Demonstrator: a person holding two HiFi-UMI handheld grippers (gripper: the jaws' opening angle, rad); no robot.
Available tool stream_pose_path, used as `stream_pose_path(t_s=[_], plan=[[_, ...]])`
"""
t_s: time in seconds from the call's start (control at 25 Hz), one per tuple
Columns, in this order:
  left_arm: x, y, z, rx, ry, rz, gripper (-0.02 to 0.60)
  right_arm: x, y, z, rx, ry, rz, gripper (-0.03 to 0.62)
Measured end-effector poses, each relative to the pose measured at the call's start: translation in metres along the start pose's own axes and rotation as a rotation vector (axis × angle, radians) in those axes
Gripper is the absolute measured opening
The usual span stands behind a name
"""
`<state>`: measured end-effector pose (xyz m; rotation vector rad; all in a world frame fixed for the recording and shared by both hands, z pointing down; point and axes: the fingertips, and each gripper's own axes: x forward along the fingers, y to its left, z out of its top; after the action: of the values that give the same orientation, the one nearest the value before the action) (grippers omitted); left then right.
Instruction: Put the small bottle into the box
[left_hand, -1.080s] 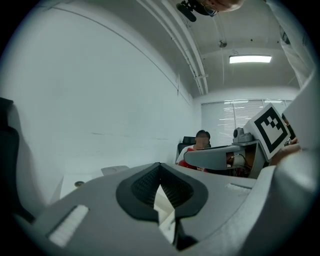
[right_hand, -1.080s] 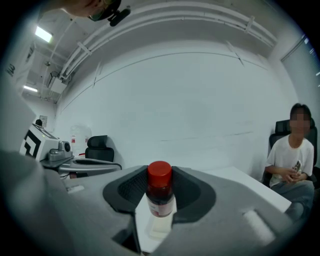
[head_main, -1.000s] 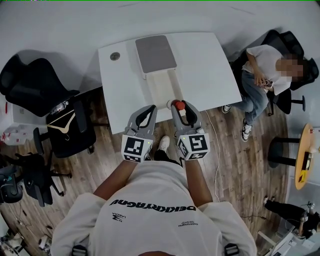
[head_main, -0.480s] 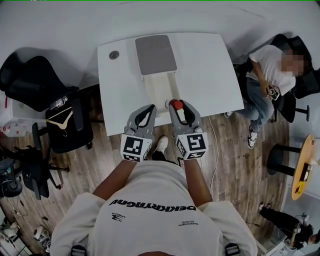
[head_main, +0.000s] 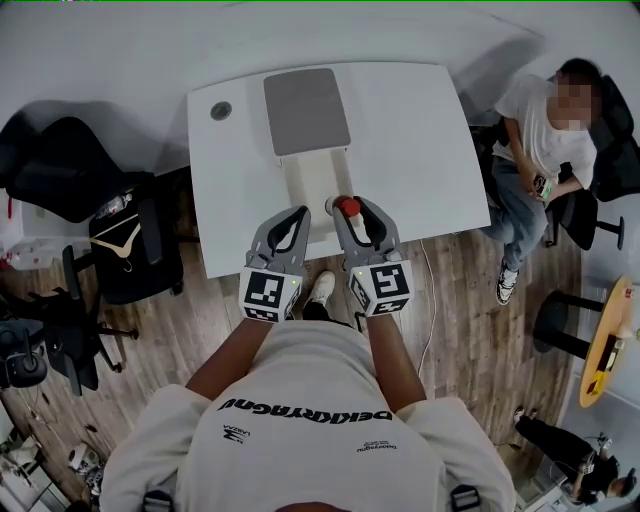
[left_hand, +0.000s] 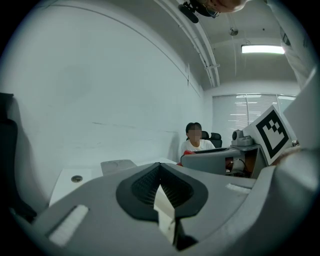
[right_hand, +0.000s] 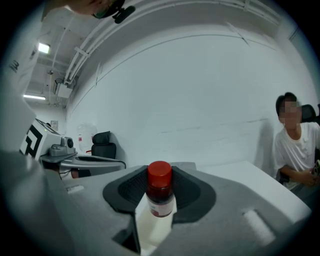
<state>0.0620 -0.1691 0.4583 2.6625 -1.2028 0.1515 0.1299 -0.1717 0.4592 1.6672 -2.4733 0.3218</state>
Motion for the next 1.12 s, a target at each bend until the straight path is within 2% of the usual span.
stream_pose_path(t_s=[0.52,1.12], plan=[[0.009,0.023,-0.015,0.009,0.039,0.044,0.008,0.039,-0.004,-0.017,-0.037,0.047,0.054,0.141],[0.010,0.037,-0.030,-0.033,0.072,0.077,0.008,0.065,-0.001,-0.053,-0.085,0.097,0.076,0.141]])
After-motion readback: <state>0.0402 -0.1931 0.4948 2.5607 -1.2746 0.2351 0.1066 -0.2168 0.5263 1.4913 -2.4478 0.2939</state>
